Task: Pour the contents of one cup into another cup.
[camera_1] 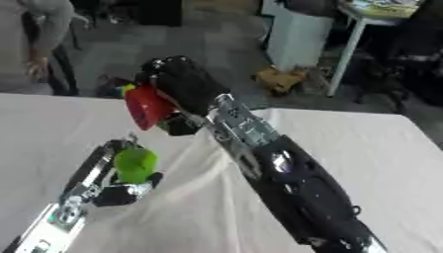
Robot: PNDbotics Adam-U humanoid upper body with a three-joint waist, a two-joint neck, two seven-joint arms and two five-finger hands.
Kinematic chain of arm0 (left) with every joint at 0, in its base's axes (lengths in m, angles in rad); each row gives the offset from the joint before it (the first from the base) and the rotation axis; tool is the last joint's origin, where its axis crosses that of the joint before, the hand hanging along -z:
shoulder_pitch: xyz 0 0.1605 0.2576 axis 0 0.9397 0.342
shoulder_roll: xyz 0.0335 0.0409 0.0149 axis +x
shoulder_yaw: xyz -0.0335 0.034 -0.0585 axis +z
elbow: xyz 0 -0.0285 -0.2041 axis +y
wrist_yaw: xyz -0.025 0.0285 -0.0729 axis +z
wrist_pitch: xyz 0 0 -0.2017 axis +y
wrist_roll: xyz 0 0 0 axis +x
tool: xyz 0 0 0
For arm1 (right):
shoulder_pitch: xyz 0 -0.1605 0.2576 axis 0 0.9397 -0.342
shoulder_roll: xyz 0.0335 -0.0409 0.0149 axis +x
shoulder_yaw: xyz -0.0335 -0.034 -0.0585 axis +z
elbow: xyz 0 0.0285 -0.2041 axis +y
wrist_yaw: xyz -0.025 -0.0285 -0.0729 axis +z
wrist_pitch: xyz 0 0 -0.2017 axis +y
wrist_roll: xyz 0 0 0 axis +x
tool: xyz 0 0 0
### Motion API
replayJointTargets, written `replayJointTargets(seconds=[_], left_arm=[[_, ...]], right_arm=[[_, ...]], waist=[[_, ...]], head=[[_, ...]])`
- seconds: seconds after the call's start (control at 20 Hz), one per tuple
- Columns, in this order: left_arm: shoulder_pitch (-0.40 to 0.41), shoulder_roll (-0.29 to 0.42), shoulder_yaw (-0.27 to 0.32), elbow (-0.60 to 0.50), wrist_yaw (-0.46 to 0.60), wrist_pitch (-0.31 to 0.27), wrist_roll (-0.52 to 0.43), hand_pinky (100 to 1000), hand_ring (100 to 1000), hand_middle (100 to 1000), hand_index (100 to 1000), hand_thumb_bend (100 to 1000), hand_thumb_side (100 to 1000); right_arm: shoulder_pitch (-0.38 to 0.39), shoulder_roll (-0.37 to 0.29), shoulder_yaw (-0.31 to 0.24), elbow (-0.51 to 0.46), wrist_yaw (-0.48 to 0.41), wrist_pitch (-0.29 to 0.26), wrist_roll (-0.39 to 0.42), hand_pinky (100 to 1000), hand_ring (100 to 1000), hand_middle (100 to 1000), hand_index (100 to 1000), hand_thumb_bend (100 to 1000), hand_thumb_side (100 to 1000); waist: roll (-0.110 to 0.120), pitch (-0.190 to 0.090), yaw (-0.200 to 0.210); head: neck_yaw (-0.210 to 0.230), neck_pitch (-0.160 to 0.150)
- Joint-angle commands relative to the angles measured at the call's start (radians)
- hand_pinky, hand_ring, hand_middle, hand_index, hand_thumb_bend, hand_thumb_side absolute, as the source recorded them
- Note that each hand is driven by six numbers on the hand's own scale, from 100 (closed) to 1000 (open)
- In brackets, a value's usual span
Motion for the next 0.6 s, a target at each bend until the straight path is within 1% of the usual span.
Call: replayJointTargets(seconds=[0.05, 0.6], left_arm=[[-0.016, 0.012, -0.002, -0.022, 0.0, -0.003, -0.001, 100, 225, 339, 569, 259, 241], [-0.017, 0.013, 0.0, -0.024, 0.0, -0.003, 0.0, 100, 224, 339, 569, 258, 241]], right_arm=[[-0.024, -0.023, -0.014, -0.012, 0.007, -0.003, -0.002, 513, 399, 472, 597, 100, 100], [-0.026, -0.024, -0.014, -0.015, 0.014, -0.008, -0.004, 514, 407, 473, 596, 100, 100]], waist=[[0.003, -0.02, 0.0], [0.002, -0.019, -0.003]], head=[[0.001, -0.007], [0.004, -0.008]])
